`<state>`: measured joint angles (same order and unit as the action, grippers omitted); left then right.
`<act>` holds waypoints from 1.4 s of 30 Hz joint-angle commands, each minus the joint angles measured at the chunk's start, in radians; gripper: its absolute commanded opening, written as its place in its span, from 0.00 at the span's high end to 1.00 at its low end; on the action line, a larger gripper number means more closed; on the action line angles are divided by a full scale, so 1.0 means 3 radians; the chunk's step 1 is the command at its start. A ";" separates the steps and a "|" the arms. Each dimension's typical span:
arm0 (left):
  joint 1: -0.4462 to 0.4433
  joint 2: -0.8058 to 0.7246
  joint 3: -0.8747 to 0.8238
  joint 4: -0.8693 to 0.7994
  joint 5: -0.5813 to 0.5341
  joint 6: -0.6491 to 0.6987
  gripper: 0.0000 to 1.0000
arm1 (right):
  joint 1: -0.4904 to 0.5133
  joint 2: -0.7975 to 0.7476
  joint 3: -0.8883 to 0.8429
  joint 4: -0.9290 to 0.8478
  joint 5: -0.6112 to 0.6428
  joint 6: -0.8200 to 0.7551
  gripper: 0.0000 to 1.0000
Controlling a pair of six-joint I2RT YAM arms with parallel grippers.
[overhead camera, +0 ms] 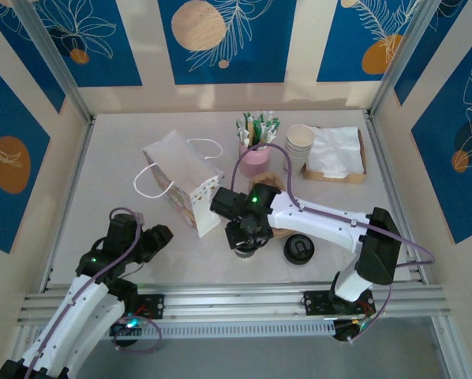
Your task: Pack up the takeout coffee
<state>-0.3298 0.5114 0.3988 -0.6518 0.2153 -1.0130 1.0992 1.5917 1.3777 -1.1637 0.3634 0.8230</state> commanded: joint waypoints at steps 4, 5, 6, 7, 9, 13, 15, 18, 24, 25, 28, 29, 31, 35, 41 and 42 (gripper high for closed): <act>-0.0043 -0.0017 -0.0005 -0.0052 -0.0017 0.0004 0.42 | -0.0013 -0.0179 -0.0021 -0.0046 0.0021 0.0100 0.31; -0.0041 -0.0017 -0.0005 -0.0054 -0.0017 0.0006 0.42 | -0.0014 -0.0196 -0.0025 -0.0026 0.0011 0.0109 0.31; -0.0045 -0.0017 -0.0005 -0.0057 -0.0012 0.0001 0.42 | -0.0016 -0.0202 -0.0029 -0.0005 0.0011 0.0110 0.31; -0.0041 -0.0021 -0.0005 -0.0059 -0.0012 0.0002 0.42 | -0.0016 -0.0208 -0.0026 0.0007 0.0004 0.0112 0.31; -0.0045 -0.0027 -0.0005 -0.0072 -0.0012 -0.0005 0.42 | -0.0015 -0.0208 -0.0031 0.0036 -0.0008 0.0108 0.31; -0.0044 -0.0038 0.0003 -0.0077 -0.0016 -0.0004 0.42 | -0.0018 -0.0166 -0.0082 0.0045 -0.0005 0.0102 0.31; -0.0042 -0.0040 0.0005 -0.0078 -0.0017 -0.0006 0.42 | -0.0019 -0.0128 -0.0092 0.0034 0.0002 0.0102 0.31; -0.0042 -0.0033 0.0005 -0.0077 -0.0017 -0.0007 0.42 | -0.0015 -0.0088 -0.0107 0.0071 -0.0028 0.0089 0.31; -0.0042 -0.0033 0.0005 -0.0088 -0.0022 0.0006 0.42 | -0.0011 -0.0044 -0.0167 0.0058 -0.0009 0.0104 0.31; -0.0046 -0.0029 0.0001 -0.0083 -0.0022 0.0004 0.42 | -0.0015 -0.0054 -0.0185 0.0078 -0.0032 0.0103 0.31; -0.0041 -0.0027 0.0000 -0.0072 -0.0022 0.0003 0.42 | -0.0014 -0.0074 -0.0228 0.0156 -0.0094 0.0118 0.31; -0.0042 -0.0027 0.0000 -0.0072 -0.0022 0.0006 0.42 | -0.0016 -0.0070 -0.0241 0.0161 -0.0099 0.0123 0.31; -0.0045 -0.0027 -0.0010 -0.0072 -0.0022 0.0005 0.42 | -0.0020 -0.0069 -0.0260 0.0184 -0.0141 0.0131 0.31; -0.0041 -0.0038 -0.0018 -0.0093 -0.0025 0.0007 0.42 | -0.0042 -0.0134 -0.0262 0.0173 -0.0110 0.0170 0.31; -0.0041 -0.0033 -0.0021 -0.0073 -0.0028 0.0004 0.42 | -0.0054 -0.0269 -0.0299 0.0310 -0.0144 0.0200 0.31; -0.0045 -0.0029 -0.0026 -0.0072 -0.0025 0.0003 0.42 | -0.0050 -0.0281 -0.0311 0.0336 -0.0159 0.0197 0.31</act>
<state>-0.3298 0.5114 0.3988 -0.6594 0.2153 -1.0130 1.0882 1.5341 1.3083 -1.0916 0.3580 0.8577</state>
